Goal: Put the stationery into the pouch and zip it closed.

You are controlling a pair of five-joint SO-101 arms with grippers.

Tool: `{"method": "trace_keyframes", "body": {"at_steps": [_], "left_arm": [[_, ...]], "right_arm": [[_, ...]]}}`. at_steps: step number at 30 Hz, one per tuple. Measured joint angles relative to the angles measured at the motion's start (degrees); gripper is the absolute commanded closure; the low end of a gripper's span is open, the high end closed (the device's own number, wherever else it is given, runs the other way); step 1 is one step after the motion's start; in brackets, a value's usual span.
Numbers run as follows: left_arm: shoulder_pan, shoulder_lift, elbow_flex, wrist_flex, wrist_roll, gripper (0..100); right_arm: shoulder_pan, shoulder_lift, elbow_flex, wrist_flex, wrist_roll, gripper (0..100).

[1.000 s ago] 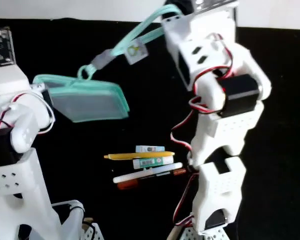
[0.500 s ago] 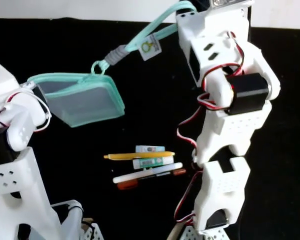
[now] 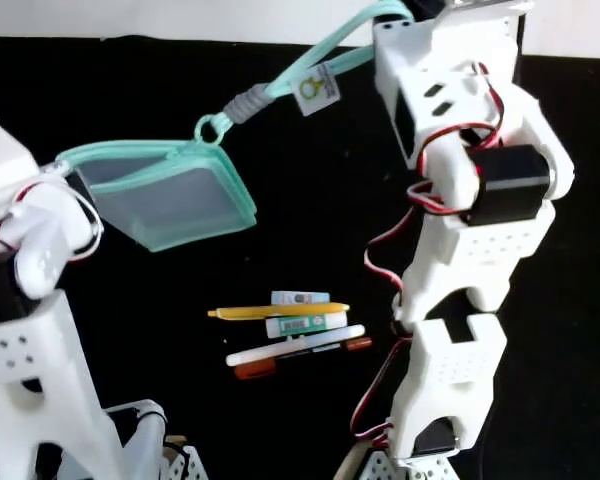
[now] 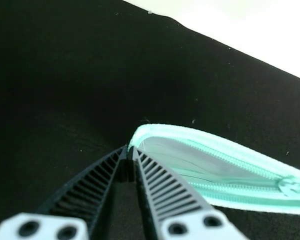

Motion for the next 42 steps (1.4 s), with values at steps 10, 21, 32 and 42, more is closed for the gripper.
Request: {"method": "trace_keyframes", "body": {"at_steps": [10,21,32,42], "left_arm": [[3.16,9.05,-0.88,-4.13,1.32,99],[4.48,9.49,-0.97,-4.48,1.32,99],[6.42,9.49,-0.97,-4.48,1.32,99],[7.03,9.49,-0.97,-4.48,1.32,99]], "right_arm": [[1.58,10.11,0.0,0.97,-0.44,99.1],[4.57,16.18,0.0,1.05,-0.44,99.1],[6.07,16.18,0.0,3.25,-0.44,99.1],[8.09,16.18,0.0,3.52,-0.79,99.1]]}}
